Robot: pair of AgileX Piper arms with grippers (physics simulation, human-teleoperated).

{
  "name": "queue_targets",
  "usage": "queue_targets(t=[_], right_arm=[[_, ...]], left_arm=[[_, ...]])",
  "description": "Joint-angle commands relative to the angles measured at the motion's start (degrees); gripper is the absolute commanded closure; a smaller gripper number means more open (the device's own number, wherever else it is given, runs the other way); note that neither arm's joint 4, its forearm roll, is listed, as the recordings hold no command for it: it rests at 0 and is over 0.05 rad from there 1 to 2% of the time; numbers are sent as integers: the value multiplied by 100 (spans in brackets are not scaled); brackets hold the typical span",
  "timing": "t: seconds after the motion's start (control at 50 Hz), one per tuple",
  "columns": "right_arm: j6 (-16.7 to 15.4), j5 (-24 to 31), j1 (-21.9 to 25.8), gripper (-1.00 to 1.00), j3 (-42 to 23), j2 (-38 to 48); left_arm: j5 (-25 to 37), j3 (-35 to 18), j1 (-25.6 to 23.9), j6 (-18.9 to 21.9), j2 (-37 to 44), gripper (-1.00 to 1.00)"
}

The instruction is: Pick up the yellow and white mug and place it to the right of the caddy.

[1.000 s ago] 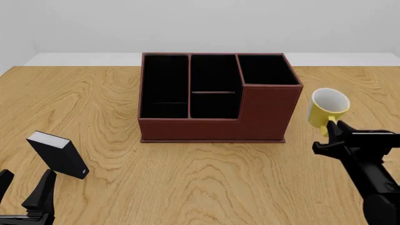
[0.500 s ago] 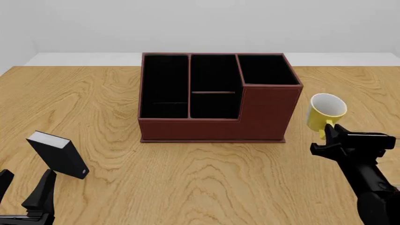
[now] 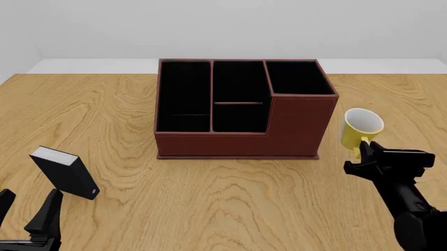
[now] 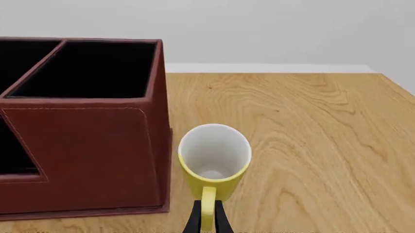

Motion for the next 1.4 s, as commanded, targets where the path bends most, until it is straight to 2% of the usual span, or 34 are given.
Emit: queue_targets(t=[0.02, 0.72, 1.4], right_arm=[[86, -117, -47, 100, -29, 148], [130, -783, -67, 100, -13, 1052], [146, -988, -69, 100, -55, 1455]], left_arm=[[0, 0, 0, 2, 0, -100], [0, 0, -1, -2, -1, -100], [0, 0, 1, 1, -1, -100]])
